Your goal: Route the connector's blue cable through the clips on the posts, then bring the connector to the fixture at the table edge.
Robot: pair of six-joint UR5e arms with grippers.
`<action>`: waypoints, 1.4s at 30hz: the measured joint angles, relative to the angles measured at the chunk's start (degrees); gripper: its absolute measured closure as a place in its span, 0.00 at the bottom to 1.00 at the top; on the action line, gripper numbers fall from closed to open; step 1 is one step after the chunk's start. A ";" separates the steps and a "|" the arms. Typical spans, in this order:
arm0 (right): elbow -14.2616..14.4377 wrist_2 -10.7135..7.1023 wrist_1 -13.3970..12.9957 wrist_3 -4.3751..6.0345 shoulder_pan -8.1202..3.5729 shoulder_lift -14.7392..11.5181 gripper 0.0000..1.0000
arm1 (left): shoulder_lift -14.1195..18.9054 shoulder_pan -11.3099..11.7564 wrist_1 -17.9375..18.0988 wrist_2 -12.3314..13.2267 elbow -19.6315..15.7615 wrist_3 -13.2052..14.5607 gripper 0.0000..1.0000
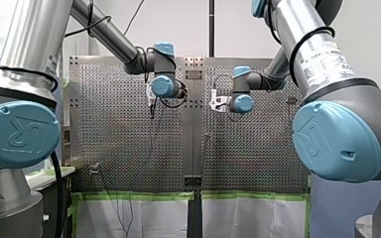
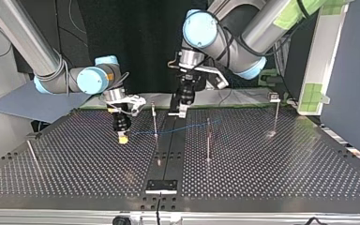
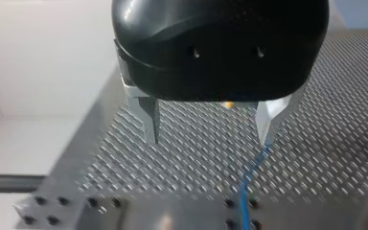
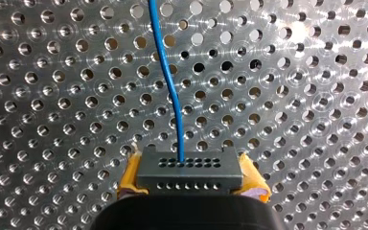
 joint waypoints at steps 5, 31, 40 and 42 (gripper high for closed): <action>0.00 -0.05 -0.02 0.00 -0.06 0.01 1.00 | -2.55 0.22 -1.12 -2.55 0.51 2.15 0.00; -0.01 -0.12 0.32 0.00 0.33 0.03 1.00 | -4.03 -1.82 3.47 -15.70 0.89 -1.04 0.00; 0.01 -0.06 0.20 0.00 0.10 0.05 1.00 | -4.65 -3.18 4.19 -20.39 1.13 -0.07 0.00; 0.02 -0.10 0.18 0.00 0.06 0.04 1.00 | -5.11 -3.49 3.99 -21.37 1.57 -0.01 0.00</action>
